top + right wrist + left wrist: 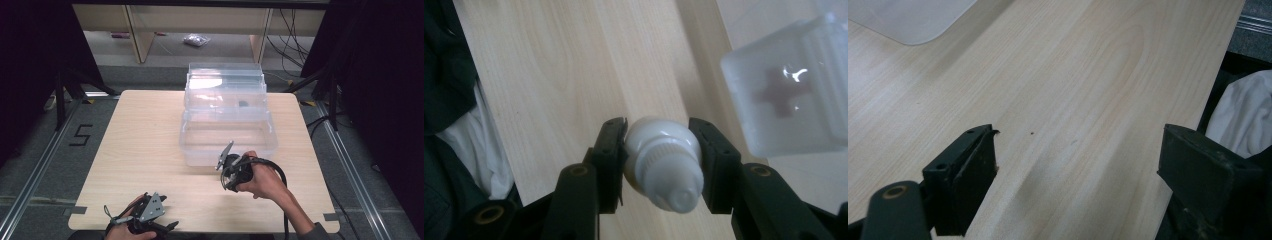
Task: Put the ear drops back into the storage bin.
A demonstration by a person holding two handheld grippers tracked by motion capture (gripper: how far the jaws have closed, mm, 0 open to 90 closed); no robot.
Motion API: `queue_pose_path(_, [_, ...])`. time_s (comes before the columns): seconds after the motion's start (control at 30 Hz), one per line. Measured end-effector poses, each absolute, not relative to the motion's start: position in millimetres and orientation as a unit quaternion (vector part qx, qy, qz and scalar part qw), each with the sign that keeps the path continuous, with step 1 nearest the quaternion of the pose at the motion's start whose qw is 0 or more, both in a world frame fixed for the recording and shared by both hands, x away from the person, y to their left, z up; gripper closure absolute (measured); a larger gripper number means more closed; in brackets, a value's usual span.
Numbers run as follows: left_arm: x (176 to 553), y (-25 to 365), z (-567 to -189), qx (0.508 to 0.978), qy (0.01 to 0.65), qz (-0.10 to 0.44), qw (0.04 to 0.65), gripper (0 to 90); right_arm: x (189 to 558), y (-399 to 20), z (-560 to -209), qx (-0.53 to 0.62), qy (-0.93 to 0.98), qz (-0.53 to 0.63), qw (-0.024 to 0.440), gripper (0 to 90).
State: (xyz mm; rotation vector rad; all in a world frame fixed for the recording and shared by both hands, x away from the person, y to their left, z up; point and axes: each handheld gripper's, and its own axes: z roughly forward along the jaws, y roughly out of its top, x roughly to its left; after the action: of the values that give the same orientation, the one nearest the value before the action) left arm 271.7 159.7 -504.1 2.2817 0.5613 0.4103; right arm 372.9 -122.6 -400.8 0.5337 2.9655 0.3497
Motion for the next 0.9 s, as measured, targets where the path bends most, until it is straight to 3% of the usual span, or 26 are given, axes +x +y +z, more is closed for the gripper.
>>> queue_pose_path(0.9, [272, 159, -505, 0.889, 0.222, 0.155, 0.370, 15.1, 416, -181, -336, 0.240, 0.958, 0.130, 0.084, 60.2])
